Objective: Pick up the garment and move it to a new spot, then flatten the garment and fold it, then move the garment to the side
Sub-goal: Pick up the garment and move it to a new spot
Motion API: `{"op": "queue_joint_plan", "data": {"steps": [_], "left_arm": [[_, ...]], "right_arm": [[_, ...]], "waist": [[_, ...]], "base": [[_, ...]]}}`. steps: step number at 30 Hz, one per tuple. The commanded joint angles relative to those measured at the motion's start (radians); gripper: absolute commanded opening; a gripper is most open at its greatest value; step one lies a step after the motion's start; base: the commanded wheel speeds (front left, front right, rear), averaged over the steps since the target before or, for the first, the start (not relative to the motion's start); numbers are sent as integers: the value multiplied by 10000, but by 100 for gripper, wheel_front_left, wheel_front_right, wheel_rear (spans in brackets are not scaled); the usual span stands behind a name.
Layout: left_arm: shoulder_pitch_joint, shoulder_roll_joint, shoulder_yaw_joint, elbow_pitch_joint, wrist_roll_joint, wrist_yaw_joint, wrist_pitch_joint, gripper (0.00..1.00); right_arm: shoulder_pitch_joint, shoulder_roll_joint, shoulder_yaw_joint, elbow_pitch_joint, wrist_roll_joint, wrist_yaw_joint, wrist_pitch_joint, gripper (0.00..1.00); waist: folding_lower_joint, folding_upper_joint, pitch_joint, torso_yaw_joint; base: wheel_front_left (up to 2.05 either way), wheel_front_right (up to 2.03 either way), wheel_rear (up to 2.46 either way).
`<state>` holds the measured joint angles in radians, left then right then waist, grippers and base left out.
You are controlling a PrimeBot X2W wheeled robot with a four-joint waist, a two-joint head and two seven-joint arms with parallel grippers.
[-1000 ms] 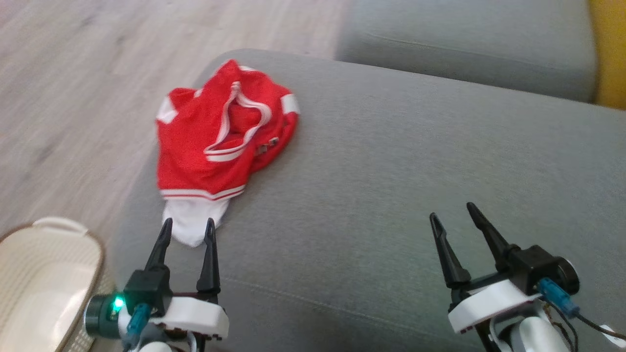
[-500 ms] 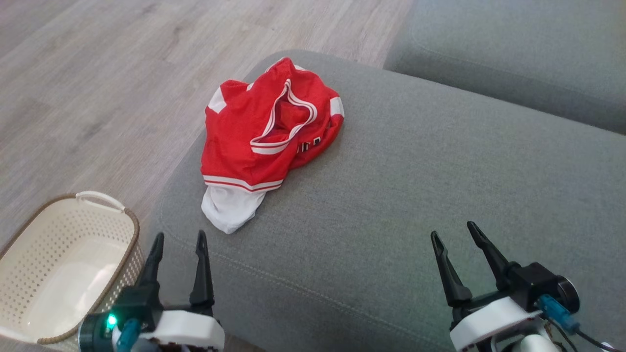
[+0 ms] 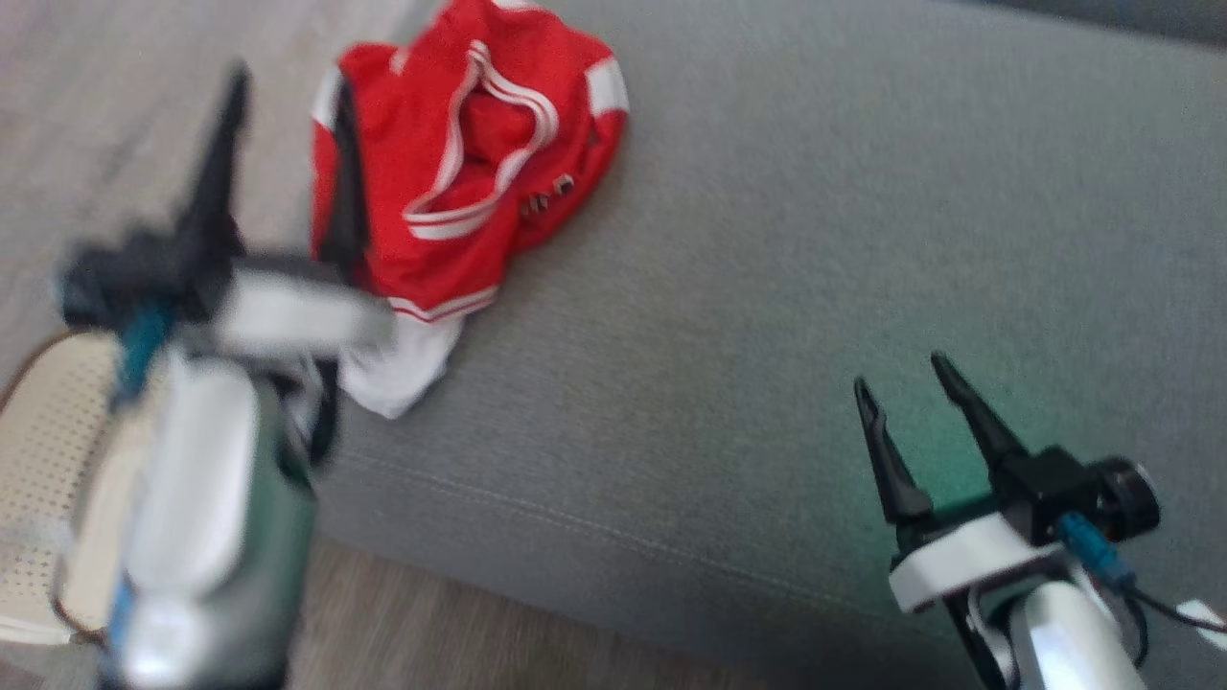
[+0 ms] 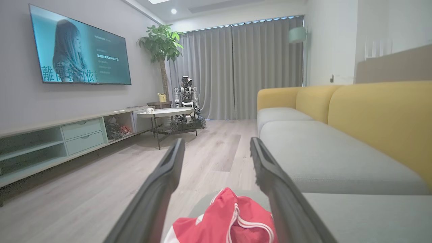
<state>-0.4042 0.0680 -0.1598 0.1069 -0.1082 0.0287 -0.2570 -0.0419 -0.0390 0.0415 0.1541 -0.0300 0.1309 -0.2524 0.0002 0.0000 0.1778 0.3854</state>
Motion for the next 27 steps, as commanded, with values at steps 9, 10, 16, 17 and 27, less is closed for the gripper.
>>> {"op": "queue_joint_plan", "data": {"steps": [9, 10, 16, 17, 27], "left_arm": [[-5243, 1153, 690, 4720, -647, -1069, 1810, 100], [-5633, 1135, 739, 5157, -759, -1090, 2042, 100], [-7231, 1318, 671, 7457, -838, -1043, 3336, 100], [-7387, 1404, 561, 7777, -682, -927, 3482, 100], [-7906, 1691, 171, 9813, -253, -486, 2871, 42]], "right_arm": [[-1065, -112, 64, -539, -469, -2, -93, 100], [-1143, -112, 38, -555, -484, -2, -93, 100], [-1501, -112, -4, -664, -531, -2, -93, 100], [-1560, -112, -14, -683, -545, -2, -93, 100], [-1908, -112, 87, -666, -451, -2, -93, 100]], "waist": [[-2, 0, 2122, -1412], [-2, 0, 2260, -1479], [-2, 0, 3066, -1816], [-2, 0, 3176, -1848], [-2, 0, 3439, -2010]], "base": [[0, 0, 0], [0, 0, 0], [0, 0, 0], [0, 0, 0], [0, 0, 0]]}}
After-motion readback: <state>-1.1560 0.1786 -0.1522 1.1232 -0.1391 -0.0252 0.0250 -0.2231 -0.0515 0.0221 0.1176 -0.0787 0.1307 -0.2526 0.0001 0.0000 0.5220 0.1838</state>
